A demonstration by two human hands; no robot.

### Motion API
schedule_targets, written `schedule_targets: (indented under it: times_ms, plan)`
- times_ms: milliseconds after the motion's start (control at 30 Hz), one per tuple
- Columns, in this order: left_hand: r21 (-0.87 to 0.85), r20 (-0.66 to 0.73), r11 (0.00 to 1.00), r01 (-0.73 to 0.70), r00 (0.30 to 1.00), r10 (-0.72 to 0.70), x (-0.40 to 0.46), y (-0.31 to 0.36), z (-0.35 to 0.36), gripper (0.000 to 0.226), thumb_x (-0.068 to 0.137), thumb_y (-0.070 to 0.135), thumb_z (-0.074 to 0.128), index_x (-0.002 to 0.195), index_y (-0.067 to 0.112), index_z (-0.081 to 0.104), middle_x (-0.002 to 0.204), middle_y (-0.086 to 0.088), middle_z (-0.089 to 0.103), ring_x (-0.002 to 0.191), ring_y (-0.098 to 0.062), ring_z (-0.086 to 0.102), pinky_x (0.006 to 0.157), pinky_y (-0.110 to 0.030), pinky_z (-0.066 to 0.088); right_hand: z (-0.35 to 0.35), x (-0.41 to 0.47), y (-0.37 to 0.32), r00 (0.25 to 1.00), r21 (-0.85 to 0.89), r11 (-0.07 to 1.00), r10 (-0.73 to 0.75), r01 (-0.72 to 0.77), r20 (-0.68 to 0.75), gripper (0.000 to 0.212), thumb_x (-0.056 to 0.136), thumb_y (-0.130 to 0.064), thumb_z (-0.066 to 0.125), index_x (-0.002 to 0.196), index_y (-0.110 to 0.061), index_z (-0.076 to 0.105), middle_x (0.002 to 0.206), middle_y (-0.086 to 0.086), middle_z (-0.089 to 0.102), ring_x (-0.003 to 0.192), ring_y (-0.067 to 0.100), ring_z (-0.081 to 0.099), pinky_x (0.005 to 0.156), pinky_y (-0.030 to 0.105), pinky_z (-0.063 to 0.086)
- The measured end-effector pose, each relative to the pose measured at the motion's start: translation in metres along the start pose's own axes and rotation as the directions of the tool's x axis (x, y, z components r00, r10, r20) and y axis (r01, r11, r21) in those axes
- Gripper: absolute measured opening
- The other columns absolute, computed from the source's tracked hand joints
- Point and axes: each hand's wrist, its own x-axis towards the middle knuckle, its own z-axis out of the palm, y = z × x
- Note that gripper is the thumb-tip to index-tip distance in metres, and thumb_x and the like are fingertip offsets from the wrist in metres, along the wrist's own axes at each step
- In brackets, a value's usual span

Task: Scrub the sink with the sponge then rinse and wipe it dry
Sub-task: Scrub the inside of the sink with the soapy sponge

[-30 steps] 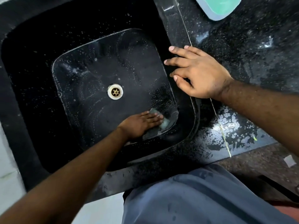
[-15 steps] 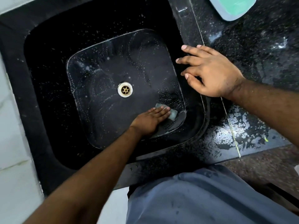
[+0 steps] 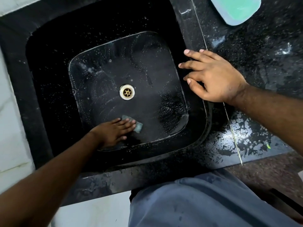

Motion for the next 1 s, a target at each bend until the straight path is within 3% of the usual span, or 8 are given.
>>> schedule_targets:
  times_ms: [133, 400, 500, 600, 667, 767, 867, 1000]
  plan:
    - [-0.032, -0.190, 0.996, -0.082, 0.979, 0.075, 0.084, 0.050, -0.052, 0.062, 0.104, 0.050, 0.010, 0.160, 0.026, -0.005, 0.166, 0.005, -0.010, 0.153, -0.014, -0.007, 0.124, -0.037, -0.002, 0.000, -0.001, -0.001, 1.000, -0.012, 1.000, -0.001, 0.001, 0.008, 0.043, 0.099, -0.037, 0.036, 0.101, -0.021, 0.076, 0.142, -0.006, 0.055, 0.149, 0.018, 0.024, 0.121, 0.043, 0.020]
    - [-0.574, -0.320, 0.797, 0.188, 0.844, -0.430, 0.171, 0.112, -0.123, 0.064, 0.108, 0.038, 0.023, 0.159, 0.013, -0.007, 0.165, -0.003, -0.018, 0.152, -0.017, -0.018, 0.125, -0.038, -0.006, 0.000, 0.000, 0.000, 1.000, -0.020, 1.000, -0.009, 0.009, 0.008, 0.041, 0.099, -0.037, 0.038, 0.100, -0.021, 0.076, 0.141, -0.006, 0.055, 0.149, 0.018, 0.025, 0.120, 0.042, 0.021]
    - [-0.951, -0.217, 0.307, -0.038, 0.790, -0.574, 0.193, 0.114, -0.160, 0.073, 0.103, 0.052, 0.026, 0.160, 0.012, 0.005, 0.168, -0.009, -0.003, 0.155, -0.021, -0.005, 0.126, -0.045, -0.001, 0.000, 0.000, 0.001, 1.000, -0.021, 1.000, -0.011, 0.011, -0.001, 0.039, 0.098, -0.036, 0.039, 0.098, -0.021, 0.076, 0.140, -0.006, 0.057, 0.149, 0.019, 0.026, 0.120, 0.041, 0.021]
    - [-0.929, -0.054, -0.271, -0.250, 0.820, -0.570, 0.183, 0.119, -0.185, 0.070, 0.102, 0.058, 0.029, 0.153, 0.011, 0.034, 0.154, -0.013, 0.041, 0.135, -0.024, 0.049, 0.114, -0.048, 0.039, -0.001, 0.000, 0.001, 1.000, -0.016, 1.000, -0.006, 0.006, 0.002, 0.041, 0.098, -0.037, 0.038, 0.101, -0.022, 0.076, 0.141, -0.007, 0.056, 0.149, 0.018, 0.025, 0.121, 0.040, 0.020]
    - [-0.846, -0.051, -0.431, -0.314, 0.852, -0.521, 0.156, 0.130, -0.205, 0.055, 0.108, 0.045, 0.027, 0.142, 0.007, 0.049, 0.133, -0.008, 0.063, 0.102, -0.013, 0.069, 0.088, -0.030, 0.057, -0.002, 0.001, 0.001, 1.000, -0.014, 1.000, -0.002, 0.002, 0.005, 0.041, 0.098, -0.037, 0.038, 0.102, -0.022, 0.076, 0.141, -0.007, 0.056, 0.149, 0.018, 0.025, 0.121, 0.040, 0.019]
    - [-0.765, -0.224, -0.401, -0.503, 0.792, -0.568, 0.138, 0.156, -0.204, 0.039, 0.110, 0.014, 0.020, 0.121, 0.012, 0.058, 0.101, 0.008, 0.077, 0.094, 0.002, 0.070, 0.079, -0.013, 0.053, -0.003, 0.000, 0.001, 1.000, -0.014, 1.000, 0.000, 0.000, 0.022, 0.040, 0.098, -0.037, 0.039, 0.102, -0.022, 0.075, 0.142, -0.006, 0.055, 0.149, 0.018, 0.024, 0.121, 0.040, 0.020]
    - [-0.722, -0.273, -0.336, -0.604, 0.696, -0.664, 0.131, 0.156, -0.194, 0.044, 0.110, 0.026, 0.019, 0.146, 0.011, 0.041, 0.146, 0.003, 0.054, 0.136, -0.003, 0.046, 0.114, -0.023, 0.035, -0.003, 0.000, 0.001, 0.999, -0.023, 1.000, 0.010, -0.010, 0.033, 0.040, 0.097, -0.035, 0.039, 0.118, -0.020, 0.069, 0.145, -0.006, 0.052, 0.150, 0.016, 0.022, 0.122, 0.039, 0.019]
    - [-0.763, -0.170, -0.392, -0.514, 0.745, -0.645, 0.151, 0.128, -0.217, 0.068, 0.104, 0.055, 0.014, 0.157, 0.014, 0.026, 0.162, -0.004, 0.029, 0.149, -0.013, 0.027, 0.126, -0.039, 0.015, -0.003, 0.001, -0.002, 0.997, 0.030, 0.996, 0.078, -0.078, -0.001, 0.057, 0.097, -0.030, 0.043, 0.149, -0.007, 0.040, 0.160, 0.006, 0.031, 0.151, 0.019, 0.016, 0.122, 0.040, 0.019]
